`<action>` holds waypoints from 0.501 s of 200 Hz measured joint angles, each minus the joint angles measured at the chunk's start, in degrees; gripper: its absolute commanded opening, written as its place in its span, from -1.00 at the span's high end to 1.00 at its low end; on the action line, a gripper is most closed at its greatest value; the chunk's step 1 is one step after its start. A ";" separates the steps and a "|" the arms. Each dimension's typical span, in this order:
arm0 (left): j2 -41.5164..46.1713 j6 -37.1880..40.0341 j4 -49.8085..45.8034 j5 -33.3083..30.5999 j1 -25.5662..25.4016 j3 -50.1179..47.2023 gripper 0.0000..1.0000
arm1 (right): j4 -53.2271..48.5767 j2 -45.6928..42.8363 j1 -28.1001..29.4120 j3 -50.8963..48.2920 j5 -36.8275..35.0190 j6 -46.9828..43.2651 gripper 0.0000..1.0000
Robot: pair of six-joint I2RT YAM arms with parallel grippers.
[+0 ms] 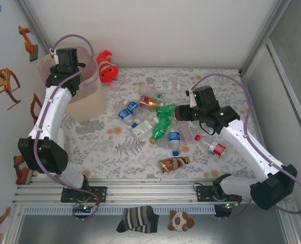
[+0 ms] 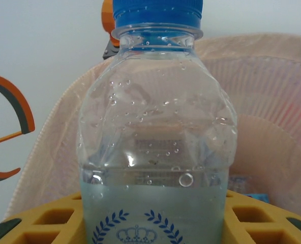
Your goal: Put the plastic bottles in the bin
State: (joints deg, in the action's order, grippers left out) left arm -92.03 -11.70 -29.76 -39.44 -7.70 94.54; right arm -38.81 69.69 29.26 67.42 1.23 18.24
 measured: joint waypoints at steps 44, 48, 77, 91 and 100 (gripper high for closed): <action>-2.36 -2.27 1.22 -1.33 3.08 -1.55 0.05 | 0.00 0.00 0.00 0.00 0.02 -0.02 -0.46; -2.62 -2.56 1.33 -1.38 3.39 -1.68 0.05 | 0.00 0.00 0.00 0.00 0.02 -0.02 -0.46; -4.46 -4.24 1.62 -1.40 5.20 -2.21 0.04 | -0.02 0.02 0.00 0.00 0.02 -0.02 -0.46; -5.35 -5.09 1.68 -0.98 6.08 -2.21 0.04 | -0.02 0.02 0.00 0.00 0.07 -0.02 -0.46; -5.97 -5.62 1.66 -0.52 6.71 -2.21 0.04 | -0.02 0.02 0.00 0.00 0.17 -0.02 -0.46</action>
State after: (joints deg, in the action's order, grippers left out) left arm -98.00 -17.32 -28.10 -39.97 -0.99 92.33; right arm -38.83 69.71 29.26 67.42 1.41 18.22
